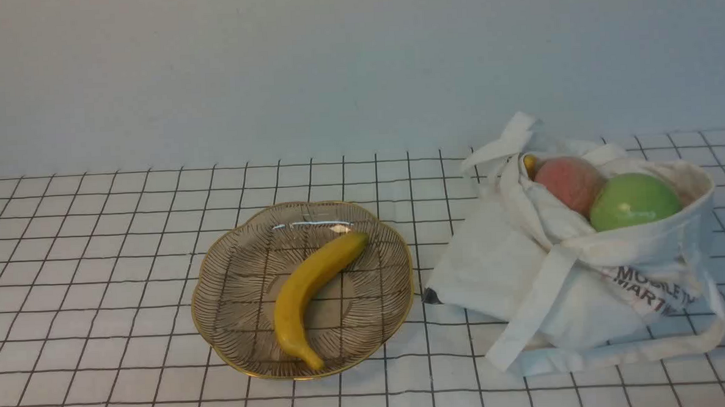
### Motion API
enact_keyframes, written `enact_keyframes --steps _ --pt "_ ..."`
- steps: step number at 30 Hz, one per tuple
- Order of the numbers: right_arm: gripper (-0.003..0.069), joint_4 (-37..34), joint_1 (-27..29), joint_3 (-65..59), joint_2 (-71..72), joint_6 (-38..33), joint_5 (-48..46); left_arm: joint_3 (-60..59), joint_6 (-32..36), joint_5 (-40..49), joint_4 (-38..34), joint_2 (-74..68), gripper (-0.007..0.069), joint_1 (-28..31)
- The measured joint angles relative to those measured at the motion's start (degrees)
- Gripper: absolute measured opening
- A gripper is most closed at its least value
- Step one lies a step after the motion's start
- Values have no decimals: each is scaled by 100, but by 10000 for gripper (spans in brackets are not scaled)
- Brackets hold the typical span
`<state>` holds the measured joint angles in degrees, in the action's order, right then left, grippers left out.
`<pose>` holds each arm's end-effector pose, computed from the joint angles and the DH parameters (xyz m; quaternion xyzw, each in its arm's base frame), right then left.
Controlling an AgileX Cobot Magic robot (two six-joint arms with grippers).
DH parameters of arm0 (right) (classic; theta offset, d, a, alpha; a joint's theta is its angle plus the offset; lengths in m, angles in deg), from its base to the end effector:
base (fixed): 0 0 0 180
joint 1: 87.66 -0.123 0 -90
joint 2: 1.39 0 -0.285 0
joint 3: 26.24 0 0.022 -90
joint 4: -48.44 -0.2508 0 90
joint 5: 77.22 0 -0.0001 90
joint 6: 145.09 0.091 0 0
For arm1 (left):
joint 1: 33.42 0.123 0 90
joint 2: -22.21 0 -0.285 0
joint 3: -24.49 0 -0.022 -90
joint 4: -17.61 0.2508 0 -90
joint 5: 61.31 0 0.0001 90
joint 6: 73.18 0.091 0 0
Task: Take the fruit out of the bag on the white checkered tablecloth and place them on the plate.
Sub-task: 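Reach into the cloth bag and grasp a fruit inside it with the right gripper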
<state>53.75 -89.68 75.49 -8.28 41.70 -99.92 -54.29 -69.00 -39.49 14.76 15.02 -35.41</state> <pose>0.0518 -0.0014 0.1724 0.0096 0.8077 0.0057 0.5894 0.0524 -0.0035 0.1704 0.0303 0.8072 -0.0098 0.5894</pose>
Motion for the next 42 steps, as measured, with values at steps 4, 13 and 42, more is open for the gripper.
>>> enact_keyframes --steps 4,13,42 --pt "-14 0 0 0 0 0 0 0 0 0 0 0 -8 0" --pt "-14 0 0 0 0 12 0 0 0 0 0 0 -8 0" --pt "-14 1190 0 -53 0 63 310 0 0 5 0 0 -8 0"
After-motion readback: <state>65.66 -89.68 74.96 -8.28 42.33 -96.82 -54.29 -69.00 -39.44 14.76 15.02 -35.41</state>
